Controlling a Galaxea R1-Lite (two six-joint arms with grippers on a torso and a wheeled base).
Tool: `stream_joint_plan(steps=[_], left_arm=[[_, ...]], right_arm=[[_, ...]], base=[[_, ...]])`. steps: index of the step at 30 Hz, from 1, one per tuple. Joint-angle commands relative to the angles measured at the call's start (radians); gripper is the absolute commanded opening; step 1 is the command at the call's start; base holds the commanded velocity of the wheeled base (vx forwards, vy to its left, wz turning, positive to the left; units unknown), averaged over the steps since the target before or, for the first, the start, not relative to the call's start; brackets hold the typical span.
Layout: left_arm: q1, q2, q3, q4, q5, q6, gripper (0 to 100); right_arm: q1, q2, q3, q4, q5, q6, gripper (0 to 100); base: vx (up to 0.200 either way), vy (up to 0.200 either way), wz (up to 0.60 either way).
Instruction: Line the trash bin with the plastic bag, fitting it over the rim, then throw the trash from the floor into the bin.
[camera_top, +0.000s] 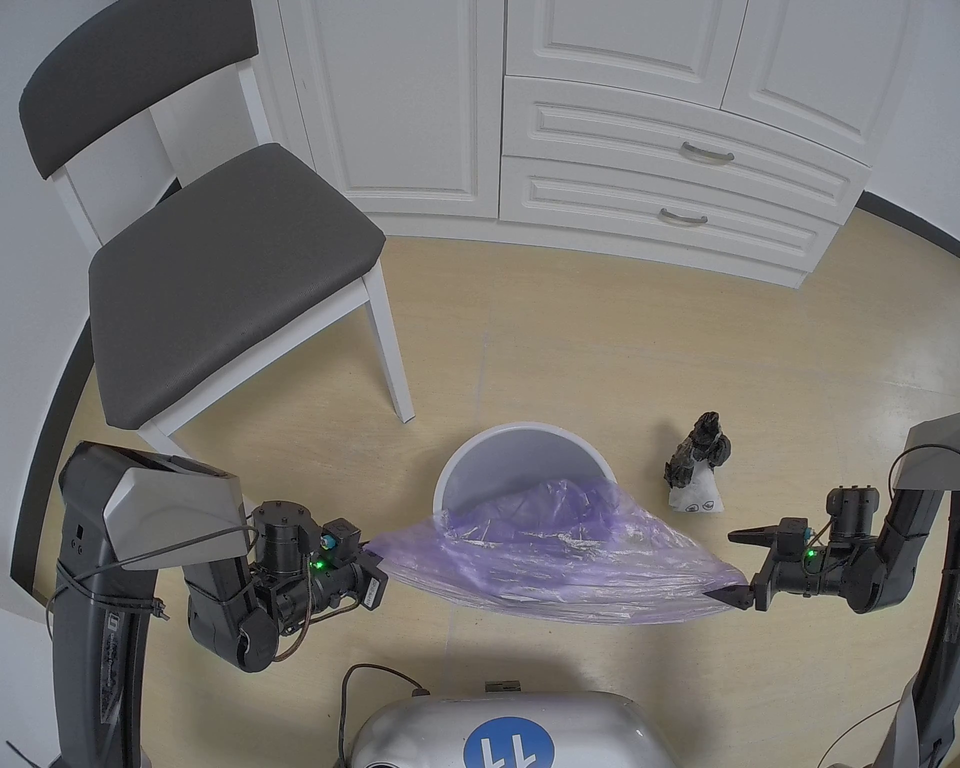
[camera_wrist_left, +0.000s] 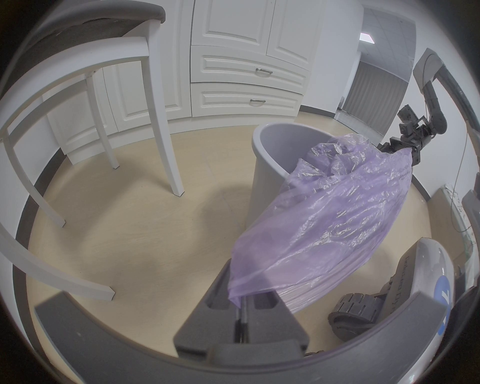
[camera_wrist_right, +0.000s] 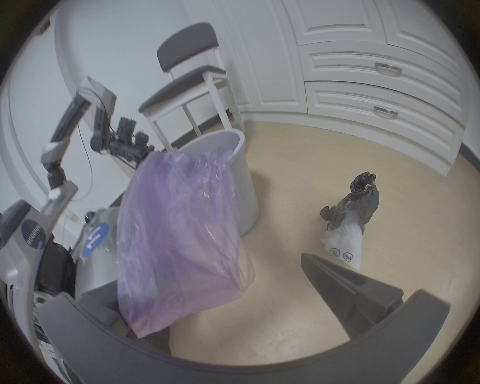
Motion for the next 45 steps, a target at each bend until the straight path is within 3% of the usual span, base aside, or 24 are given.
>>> stream_joint_plan(steps=[1, 2, 5, 7, 12, 24, 30, 32, 33, 34, 35, 40, 45], left_arm=[[0.000, 0.006, -0.005, 0.000, 0.001, -0.001, 0], [0.001, 0.006, -0.005, 0.000, 0.001, -0.001, 0], [0.001, 0.006, -0.007, 0.008, 0.002, -0.001, 0], [0.001, 0.007, -0.011, 0.011, 0.002, -0.003, 0], [0.003, 0.009, -0.015, 0.011, 0.002, -0.006, 0], [0.003, 0.007, -0.015, 0.010, 0.004, -0.006, 0], [0.003, -0.002, -0.011, 0.005, 0.002, -0.006, 0], [0.001, -0.017, -0.002, 0.000, 0.002, -0.006, 0], [0.001, -0.017, -0.002, 0.000, 0.002, -0.006, 0], [0.000, -0.020, -0.001, -0.001, 0.002, -0.006, 0], [0.000, -0.022, -0.001, -0.001, 0.002, -0.006, 0], [-0.002, -0.023, -0.001, -0.001, 0.002, -0.008, 0], [-0.005, -0.026, 0.007, -0.001, 0.007, -0.008, 0]], right_arm=[[-0.107, 0.095, -0.080, 0.001, 0.142, 0.071, 100], [-0.108, 0.095, -0.083, 0.001, 0.151, 0.078, 100], [-0.139, 0.103, -0.102, -0.005, 0.278, 0.166, 100], [-0.153, 0.107, -0.108, -0.008, 0.327, 0.196, 100], [-0.185, 0.109, -0.128, -0.008, 0.401, 0.239, 100], [-0.183, 0.086, -0.128, -0.082, 0.421, 0.288, 100], [-0.136, 0.027, -0.085, -0.212, 0.353, 0.368, 100], [-0.073, -0.049, -0.011, -0.388, 0.160, 0.463, 100], [-0.065, -0.054, -0.005, -0.402, 0.142, 0.468, 100], [-0.022, -0.078, 0.015, -0.407, 0.030, 0.474, 100], [-0.010, -0.086, 0.018, -0.407, -0.003, 0.471, 100], [0.190, -0.206, 0.053, -0.407, -0.391, 0.429, 100], [0.364, -0.244, 0.078, -0.407, -0.704, 0.316, 100]], base=[[0.000, 0.000, 0.00], [0.000, 0.000, 0.00], [0.000, 0.000, 0.00], [0.000, 0.000, 0.00], [0.000, 0.000, 0.00], [0.000, 0.000, 0.00], [0.000, 0.000, 0.00], [0.000, 0.000, 0.00], [0.000, 0.000, 0.00], [0.000, 0.000, 0.00], [0.000, 0.000, 0.00], [0.000, 0.000, 0.00], [0.000, 0.000, 0.00]])
